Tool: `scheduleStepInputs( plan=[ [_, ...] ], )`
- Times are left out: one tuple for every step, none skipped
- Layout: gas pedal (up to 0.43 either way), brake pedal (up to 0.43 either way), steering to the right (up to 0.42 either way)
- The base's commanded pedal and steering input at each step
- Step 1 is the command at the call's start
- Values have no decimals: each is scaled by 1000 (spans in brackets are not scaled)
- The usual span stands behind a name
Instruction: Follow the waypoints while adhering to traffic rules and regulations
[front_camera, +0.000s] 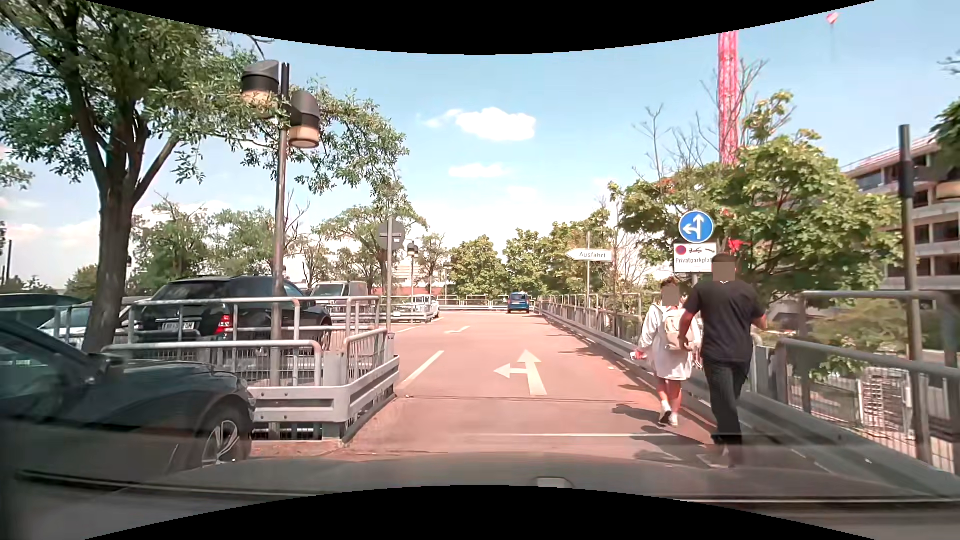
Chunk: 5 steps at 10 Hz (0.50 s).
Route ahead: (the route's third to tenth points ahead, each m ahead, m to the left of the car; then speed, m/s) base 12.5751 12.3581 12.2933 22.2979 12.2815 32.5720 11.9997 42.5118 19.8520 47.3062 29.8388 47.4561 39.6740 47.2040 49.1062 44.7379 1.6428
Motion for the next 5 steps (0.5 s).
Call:
scheduleStepInputs(
  plan=[
    [0,24,35],
    [0,24,34],
    [0,24,34],
    [0,24,33],
    [0,30,30]
  ],
)
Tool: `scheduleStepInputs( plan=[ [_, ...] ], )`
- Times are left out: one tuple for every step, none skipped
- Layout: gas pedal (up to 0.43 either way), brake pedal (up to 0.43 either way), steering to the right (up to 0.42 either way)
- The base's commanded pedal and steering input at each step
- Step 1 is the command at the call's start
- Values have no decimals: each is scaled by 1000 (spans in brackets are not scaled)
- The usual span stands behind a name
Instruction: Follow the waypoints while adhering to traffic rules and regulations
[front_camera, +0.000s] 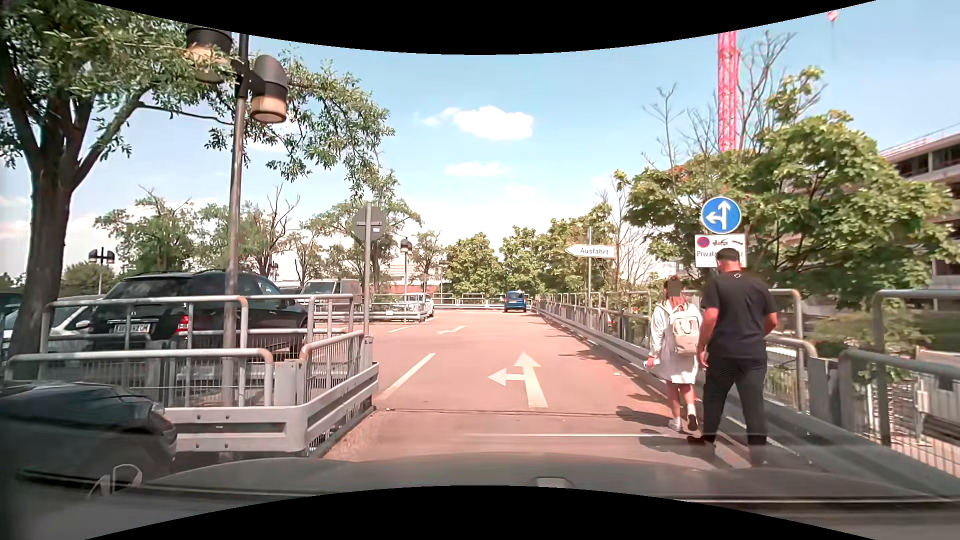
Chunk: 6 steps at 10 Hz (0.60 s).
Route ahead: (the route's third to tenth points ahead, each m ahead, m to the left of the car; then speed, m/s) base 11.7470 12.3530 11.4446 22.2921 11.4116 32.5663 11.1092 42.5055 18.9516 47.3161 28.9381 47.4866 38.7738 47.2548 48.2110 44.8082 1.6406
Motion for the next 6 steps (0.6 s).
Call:
scheduleStepInputs(
  plan=[
    [0,24,26],
    [0,30,21],
    [0,24,14],
    [0,18,8],
    [0,12,5],
    [0,6,4]
  ],
)
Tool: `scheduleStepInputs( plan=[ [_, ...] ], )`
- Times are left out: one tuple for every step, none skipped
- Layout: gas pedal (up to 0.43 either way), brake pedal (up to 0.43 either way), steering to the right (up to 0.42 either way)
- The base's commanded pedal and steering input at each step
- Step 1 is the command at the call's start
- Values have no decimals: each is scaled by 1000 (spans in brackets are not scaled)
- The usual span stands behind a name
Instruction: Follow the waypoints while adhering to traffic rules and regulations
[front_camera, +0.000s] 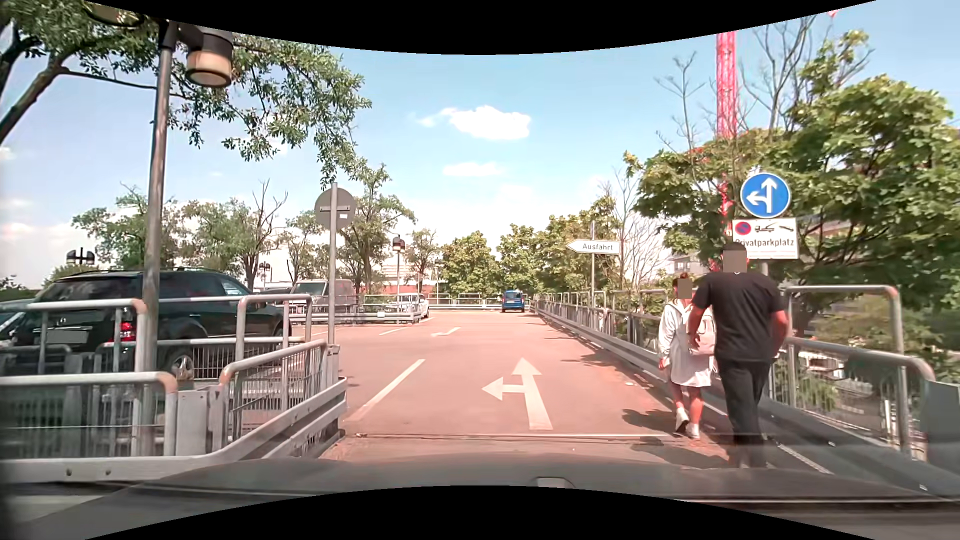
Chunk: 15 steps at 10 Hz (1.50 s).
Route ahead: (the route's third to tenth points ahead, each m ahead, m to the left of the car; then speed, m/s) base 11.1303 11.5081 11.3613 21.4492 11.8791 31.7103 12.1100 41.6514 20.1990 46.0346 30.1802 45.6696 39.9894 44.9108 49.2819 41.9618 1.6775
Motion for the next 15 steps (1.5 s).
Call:
scheduleStepInputs(
  plan=[
    [0,0,4],
    [0,0,4],
    [0,0,4],
    [0,0,3],
    [0,0,2],
    [0,0,0],
    [0,0,0],
    [0,0,-3],
    [0,0,-11],
    [0,0,-25],
    [0,0,-48],
    [0,0,-70],
    [28,0,-88],
    [28,0,-93],
    [39,0,-92]
  ],
)
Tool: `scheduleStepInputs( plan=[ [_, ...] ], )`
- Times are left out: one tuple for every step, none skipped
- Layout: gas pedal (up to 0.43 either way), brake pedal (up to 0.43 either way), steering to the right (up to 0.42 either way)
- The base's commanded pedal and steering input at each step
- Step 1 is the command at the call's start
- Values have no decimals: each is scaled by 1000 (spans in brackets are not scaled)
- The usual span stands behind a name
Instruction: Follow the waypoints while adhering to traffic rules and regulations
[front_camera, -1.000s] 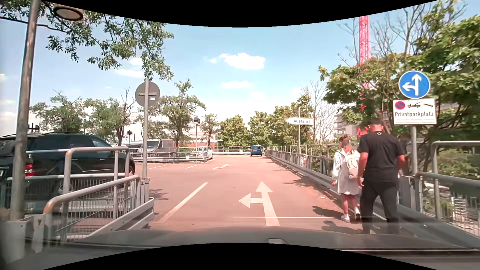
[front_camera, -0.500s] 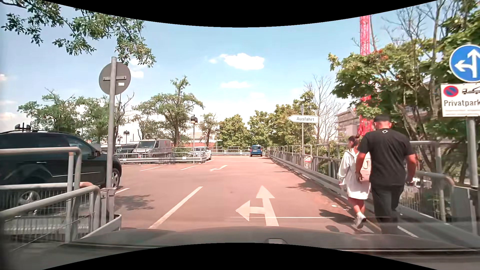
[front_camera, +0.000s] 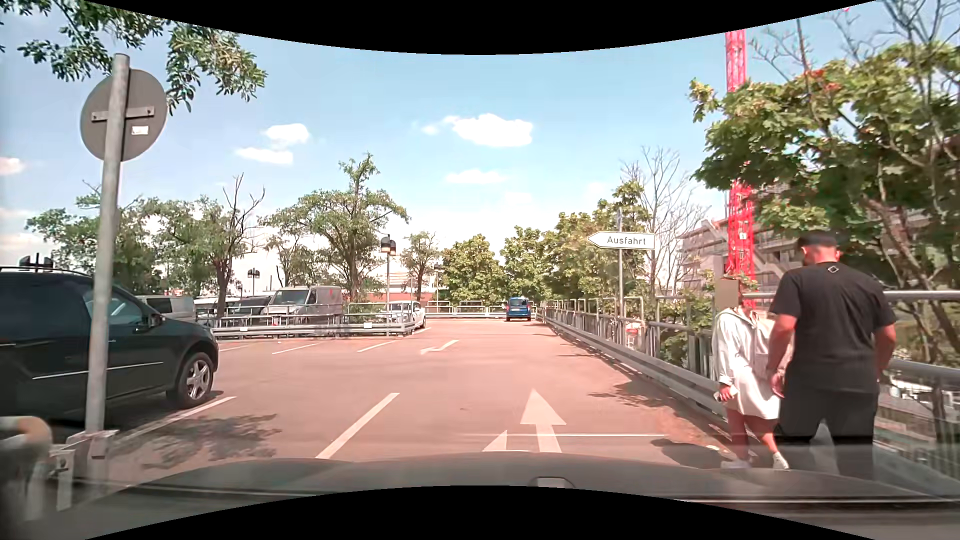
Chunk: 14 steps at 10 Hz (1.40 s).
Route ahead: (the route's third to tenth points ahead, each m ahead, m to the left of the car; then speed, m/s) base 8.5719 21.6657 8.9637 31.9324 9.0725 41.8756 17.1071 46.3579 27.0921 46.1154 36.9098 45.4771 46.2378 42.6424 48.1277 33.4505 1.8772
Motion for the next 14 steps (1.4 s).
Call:
scheduleStepInputs(
  plan=[
    [67,0,-92],
    [67,0,-92],
    [79,0,-95],
    [79,0,-99],
    [98,0,-99],
    [98,0,-100],
    [98,0,-106],
    [98,0,-116],
    [98,0,-122],
    [98,0,-127],
    [98,0,-131],
    [98,0,-137],
    [98,0,-145],
    [98,0,-156]
  ],
)
